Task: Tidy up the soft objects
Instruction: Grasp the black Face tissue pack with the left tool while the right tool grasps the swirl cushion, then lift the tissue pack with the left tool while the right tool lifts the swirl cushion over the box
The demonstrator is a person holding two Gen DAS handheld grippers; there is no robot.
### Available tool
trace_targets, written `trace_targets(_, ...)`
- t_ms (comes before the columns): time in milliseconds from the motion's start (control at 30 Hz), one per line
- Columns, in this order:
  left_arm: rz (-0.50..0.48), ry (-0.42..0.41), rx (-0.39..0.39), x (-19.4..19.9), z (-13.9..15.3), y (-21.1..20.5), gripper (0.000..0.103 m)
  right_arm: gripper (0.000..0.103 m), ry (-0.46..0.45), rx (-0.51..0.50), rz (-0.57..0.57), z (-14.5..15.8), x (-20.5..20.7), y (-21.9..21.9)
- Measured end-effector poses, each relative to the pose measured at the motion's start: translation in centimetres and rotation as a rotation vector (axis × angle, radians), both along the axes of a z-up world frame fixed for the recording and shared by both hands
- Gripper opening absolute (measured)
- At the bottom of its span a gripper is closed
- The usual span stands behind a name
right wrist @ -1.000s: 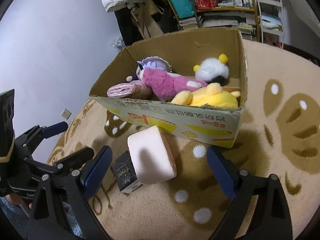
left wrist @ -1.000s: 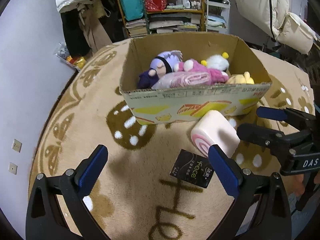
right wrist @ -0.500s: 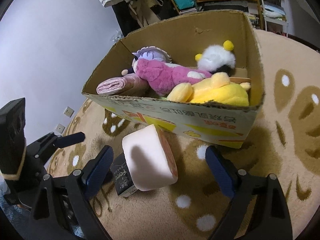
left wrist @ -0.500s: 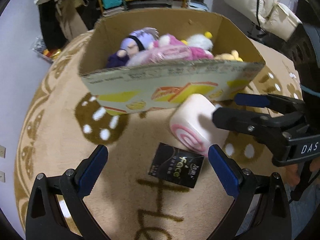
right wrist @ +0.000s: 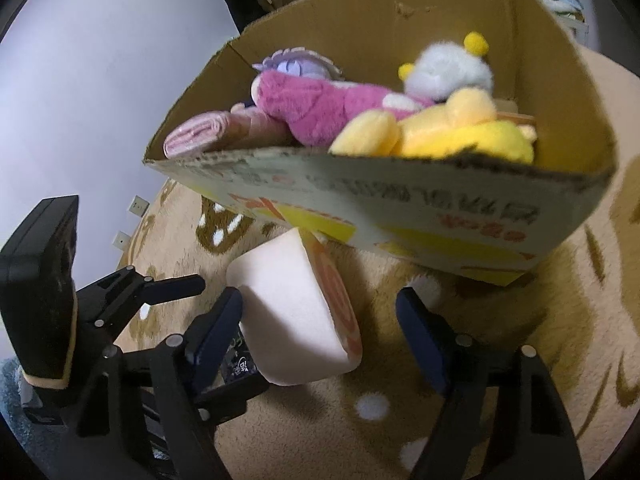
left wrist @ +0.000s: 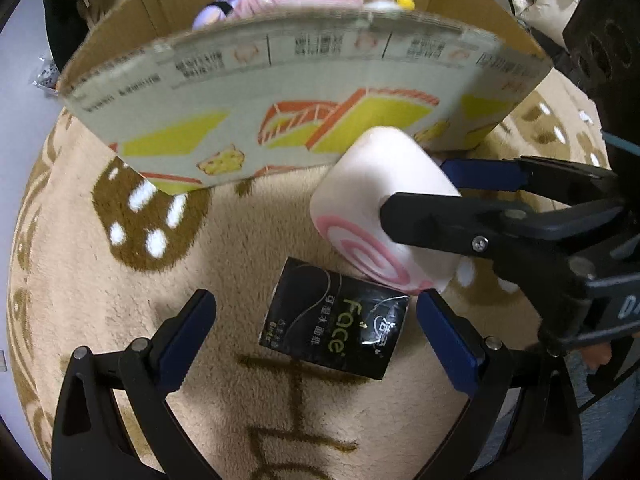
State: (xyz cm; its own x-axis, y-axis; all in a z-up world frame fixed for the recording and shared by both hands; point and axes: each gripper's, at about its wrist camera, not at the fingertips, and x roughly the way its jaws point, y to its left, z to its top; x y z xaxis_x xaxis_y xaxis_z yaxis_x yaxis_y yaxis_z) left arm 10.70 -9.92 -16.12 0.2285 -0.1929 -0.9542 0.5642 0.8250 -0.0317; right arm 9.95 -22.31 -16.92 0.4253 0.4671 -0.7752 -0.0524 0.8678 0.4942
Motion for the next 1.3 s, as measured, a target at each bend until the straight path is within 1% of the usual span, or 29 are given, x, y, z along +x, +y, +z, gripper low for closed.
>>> trace_targets(167, -0.003, 0.009, 0.043, 0.1, -1.3, -0.6, 0.098, 0.067, 0.006, 0.009, 0.022, -0.2, 0.1, 0.4)
trace_targets(200, -0.005, 0.012, 0.045, 0.0, -1.5, -0.8, 0.093, 0.065, 0.007, 0.008, 0.026, -0.3, 0.1, 0.6)
trace_targets(233, -0.004, 0.018, 0.043, 0.0, -1.7, -0.9, 0.088, 0.061, 0.007, 0.009, 0.029, -0.3, 0.1, 0.6)
trace_targets(267, -0.003, 0.026, 0.041, 0.0, -1.8, -0.9, 0.087, 0.055, 0.006, 0.010, 0.033, -0.2, 0.0, 0.7)
trace_targets(367, 0.006, 0.024, 0.034, 0.0, -2.1, -0.8, 0.086, 0.045, 0.002, 0.009, 0.042, -0.1, -0.1, 0.9)
trace_targets(400, 0.013, 0.027, 0.032, 0.1, -2.2, -0.7, 0.084, 0.044, 0.006, 0.020, 0.041, -0.1, -0.1, 0.8)
trace_targets(433, 0.019, 0.026, 0.029, 0.2, -2.2, -0.4, 0.081, 0.040, 0.009, 0.028, 0.041, -0.1, -0.1, 0.7)
trace_targets(467, 0.024, 0.024, 0.026, 0.3, -2.2, -0.2, 0.080, 0.037, 0.007, 0.024, 0.040, -0.1, -0.2, 0.7)
trace_targets(533, 0.028, 0.019, 0.015, 0.4, -1.9, 0.1, 0.074, 0.033, 0.004, 0.018, 0.042, 0.0, -0.2, 0.7)
trace_targets(567, 0.032, 0.019, 0.009, 0.4, -1.7, 0.2, 0.072, 0.030, -0.002, 0.010, 0.040, 0.2, -0.3, 0.7)
trace_targets(633, 0.046, 0.017, -0.003, 0.6, -1.5, 0.5, 0.064, 0.028, -0.013, -0.010, 0.043, 0.5, -0.5, 0.8)
trace_targets(767, 0.071, 0.005, -0.006, 0.7, -1.1, 0.9, 0.064, 0.027, -0.031, -0.045, 0.037, 1.2, -1.2, 0.7)
trace_targets(933, 0.095, -0.035, -0.011, 0.3, 0.1, 1.6, 0.064, 0.025, -0.042, -0.066, 0.011, 1.9, -2.0, 0.1)
trace_targets(1067, 0.116, -0.095, -0.017, 0.1, 1.8, 3.2, 0.064, 0.025, -0.068, -0.093, -0.018, 3.2, -3.0, -0.6)
trace_targets(1300, 0.159, -0.214, -0.038, -0.8, 5.3, 4.2, 0.064, 0.024, -0.124, -0.145, -0.054, 5.7, -5.1, -1.3)
